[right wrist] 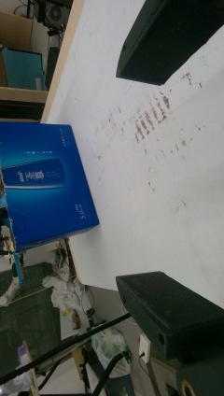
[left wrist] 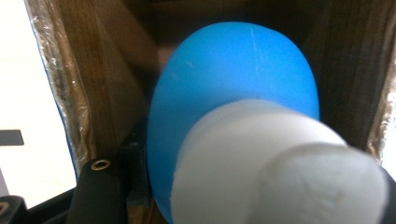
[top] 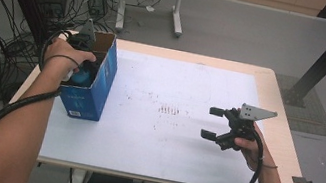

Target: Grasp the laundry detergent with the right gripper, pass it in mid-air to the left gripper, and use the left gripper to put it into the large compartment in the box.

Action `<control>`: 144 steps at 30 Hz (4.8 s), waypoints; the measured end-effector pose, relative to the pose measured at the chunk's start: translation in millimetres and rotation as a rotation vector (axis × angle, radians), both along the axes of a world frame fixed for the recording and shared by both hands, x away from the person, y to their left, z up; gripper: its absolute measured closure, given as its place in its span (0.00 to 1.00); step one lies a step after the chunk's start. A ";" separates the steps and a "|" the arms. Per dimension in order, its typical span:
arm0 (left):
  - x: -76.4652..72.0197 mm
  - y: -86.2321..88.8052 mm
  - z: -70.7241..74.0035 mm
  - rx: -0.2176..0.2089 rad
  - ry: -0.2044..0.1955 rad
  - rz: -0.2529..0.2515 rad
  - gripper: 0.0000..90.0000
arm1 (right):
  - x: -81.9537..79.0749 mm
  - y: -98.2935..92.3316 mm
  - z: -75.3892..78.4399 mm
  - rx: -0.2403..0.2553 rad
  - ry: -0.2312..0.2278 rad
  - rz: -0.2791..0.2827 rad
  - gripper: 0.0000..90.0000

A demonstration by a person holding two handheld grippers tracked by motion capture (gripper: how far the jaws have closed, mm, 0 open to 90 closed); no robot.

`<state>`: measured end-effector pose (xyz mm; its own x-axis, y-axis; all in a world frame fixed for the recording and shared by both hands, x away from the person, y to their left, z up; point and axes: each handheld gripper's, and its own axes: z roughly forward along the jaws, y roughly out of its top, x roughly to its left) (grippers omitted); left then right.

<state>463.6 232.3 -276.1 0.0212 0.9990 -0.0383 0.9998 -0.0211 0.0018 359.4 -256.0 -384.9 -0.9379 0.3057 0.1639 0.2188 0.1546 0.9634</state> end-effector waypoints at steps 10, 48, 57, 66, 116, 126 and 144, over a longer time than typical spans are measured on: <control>-0.5 -0.1 -0.1 -0.001 -0.002 0.003 0.41 | -0.6 -1.0 -2.0 0.002 0.002 -0.002 0.03; -0.2 0.5 -0.3 -0.005 0.001 0.003 0.41 | 0.6 -1.0 -3.0 0.001 0.008 -0.002 0.03; 0.4 0.9 -0.1 -0.005 0.003 0.003 0.41 | 0.9 -1.4 -3.8 0.006 0.008 -0.004 0.03; -0.2 0.9 -0.3 -0.007 0.003 0.006 0.41 | 0.4 -2.0 -4.6 0.006 0.010 -0.006 0.03; -12.4 -4.5 58.7 -0.001 -0.059 -0.008 0.33 | -0.7 1.5 -4.5 0.005 0.003 -0.002 0.03; -20.9 -10.6 79.8 0.005 -0.112 -0.033 0.21 | -1.3 3.1 -0.9 -0.003 0.001 0.001 0.03; -44.9 -50.2 110.3 0.028 -0.182 -0.142 0.09 | 0.0 1.4 -0.4 -0.010 0.009 -0.012 0.03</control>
